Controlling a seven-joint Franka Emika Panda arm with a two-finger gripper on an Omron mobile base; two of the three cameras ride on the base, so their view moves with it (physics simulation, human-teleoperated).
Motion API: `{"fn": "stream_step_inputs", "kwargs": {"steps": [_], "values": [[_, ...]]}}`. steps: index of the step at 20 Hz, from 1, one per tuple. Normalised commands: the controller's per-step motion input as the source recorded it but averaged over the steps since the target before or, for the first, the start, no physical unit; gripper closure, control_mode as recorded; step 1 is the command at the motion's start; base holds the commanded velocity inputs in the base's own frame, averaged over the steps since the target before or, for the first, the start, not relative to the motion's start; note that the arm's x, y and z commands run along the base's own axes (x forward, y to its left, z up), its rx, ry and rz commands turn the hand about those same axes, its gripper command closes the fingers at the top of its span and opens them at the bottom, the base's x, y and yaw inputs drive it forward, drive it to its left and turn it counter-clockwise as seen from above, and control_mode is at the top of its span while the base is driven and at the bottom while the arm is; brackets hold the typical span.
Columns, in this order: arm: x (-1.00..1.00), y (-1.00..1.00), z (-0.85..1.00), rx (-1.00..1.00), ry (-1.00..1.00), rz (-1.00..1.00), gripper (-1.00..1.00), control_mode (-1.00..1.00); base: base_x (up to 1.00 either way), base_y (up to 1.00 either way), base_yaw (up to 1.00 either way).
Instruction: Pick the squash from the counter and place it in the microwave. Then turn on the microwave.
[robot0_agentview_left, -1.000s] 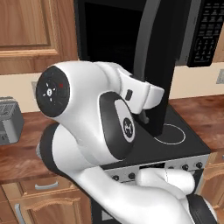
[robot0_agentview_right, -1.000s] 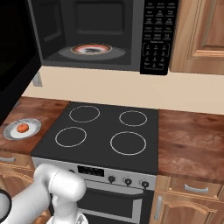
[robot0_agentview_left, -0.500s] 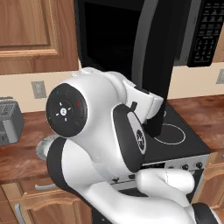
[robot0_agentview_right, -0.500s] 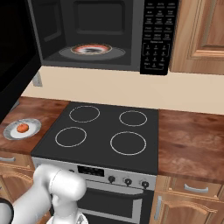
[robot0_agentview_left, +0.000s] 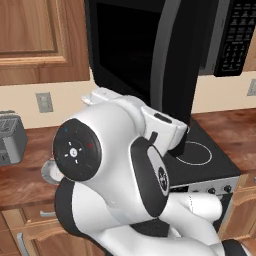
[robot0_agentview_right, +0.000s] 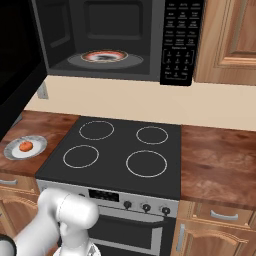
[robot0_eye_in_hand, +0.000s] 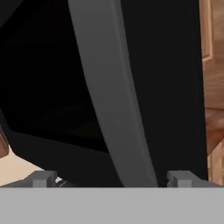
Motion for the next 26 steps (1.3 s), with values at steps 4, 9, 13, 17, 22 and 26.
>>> {"fn": "stream_step_inputs", "kwargs": {"steps": [4, 9, 13, 17, 22, 26], "values": [[-0.26, 0.11, -0.14, 0.04, -0.04, 0.00, -1.00, -1.00, 0.00, 0.00, 0.00], [-0.21, 0.14, -0.25, 0.07, -0.02, 0.02, -1.00, -1.00, 0.00, 0.00, 0.00], [-0.05, 0.16, -0.35, 0.11, -0.07, 0.09, -1.00, -1.00, 0.00, 0.00, 0.00], [0.00, 0.10, -0.36, 0.10, 0.00, 0.07, -1.00, -1.00, 0.00, 0.00, 0.00], [0.03, 0.09, -0.37, 0.11, 0.00, 0.14, -1.00, -1.00, 0.00, 0.00, 0.00], [0.10, 0.13, -0.36, 0.06, 0.00, 0.10, -1.00, -1.00, 0.00, 0.00, 0.00]]}}
